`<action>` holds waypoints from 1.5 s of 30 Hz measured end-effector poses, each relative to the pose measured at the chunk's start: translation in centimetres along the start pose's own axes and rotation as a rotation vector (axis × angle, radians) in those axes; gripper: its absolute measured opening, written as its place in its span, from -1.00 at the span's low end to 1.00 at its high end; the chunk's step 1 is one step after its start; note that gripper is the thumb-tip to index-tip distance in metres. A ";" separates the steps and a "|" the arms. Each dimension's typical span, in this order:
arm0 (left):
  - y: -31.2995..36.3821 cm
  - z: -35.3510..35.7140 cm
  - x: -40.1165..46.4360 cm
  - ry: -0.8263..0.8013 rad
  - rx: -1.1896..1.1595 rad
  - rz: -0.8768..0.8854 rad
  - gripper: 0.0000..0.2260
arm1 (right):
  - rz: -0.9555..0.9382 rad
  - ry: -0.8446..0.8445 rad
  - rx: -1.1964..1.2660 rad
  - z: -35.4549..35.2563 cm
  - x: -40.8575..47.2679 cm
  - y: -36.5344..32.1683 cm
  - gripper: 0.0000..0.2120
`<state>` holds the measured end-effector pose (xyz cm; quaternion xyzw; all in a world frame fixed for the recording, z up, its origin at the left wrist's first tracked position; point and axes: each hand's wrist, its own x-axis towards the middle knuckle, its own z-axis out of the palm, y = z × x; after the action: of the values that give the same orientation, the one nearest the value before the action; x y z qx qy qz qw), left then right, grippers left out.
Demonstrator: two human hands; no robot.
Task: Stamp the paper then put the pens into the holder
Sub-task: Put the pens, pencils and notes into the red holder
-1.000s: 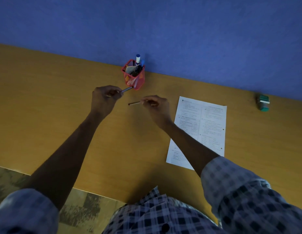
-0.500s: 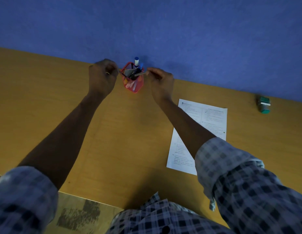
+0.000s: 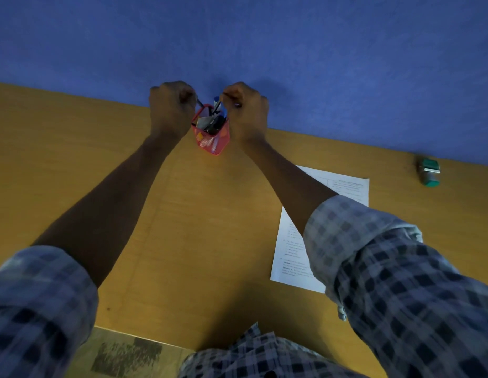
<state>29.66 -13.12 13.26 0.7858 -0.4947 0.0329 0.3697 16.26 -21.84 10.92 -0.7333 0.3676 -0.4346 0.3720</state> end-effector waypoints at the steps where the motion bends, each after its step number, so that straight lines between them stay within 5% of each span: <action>1: -0.1 0.2 0.1 0.006 0.000 -0.013 -0.81 | -0.009 -0.008 -0.025 0.4 0.2 0.1 -0.96; 13: -1.5 3.5 0.3 -0.111 0.179 -0.072 -0.82 | -0.044 -0.192 -0.484 2.3 0.9 1.4 -0.86; 19: -2.7 4.5 -0.8 -0.130 0.224 -0.075 -0.69 | -0.099 -0.230 -0.400 2.1 -0.4 2.3 -0.70; 22: -3.1 4.4 -1.6 -0.120 0.173 -0.128 -0.66 | -0.031 -0.151 -0.332 2.0 -1.9 2.8 -0.49; 26: -3.2 4.6 -2.6 -0.125 0.094 -0.190 -0.66 | 0.158 -0.287 -0.299 2.7 -2.9 3.4 -0.16; 34: -3.1 4.8 -3.1 -0.107 0.062 -0.223 -0.76 | 0.226 -0.336 -0.146 3.1 -2.0 3.5 -0.34; 45: -3.3 4.5 -2.3 -0.146 0.050 -0.198 -0.75 | 0.297 -0.398 -0.065 2.9 -0.4 3.6 -0.28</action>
<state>29.69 -13.35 7.28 0.8401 -0.4391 -0.0486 0.3146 17.99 -22.46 6.62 -0.7538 0.4048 -0.2102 0.4730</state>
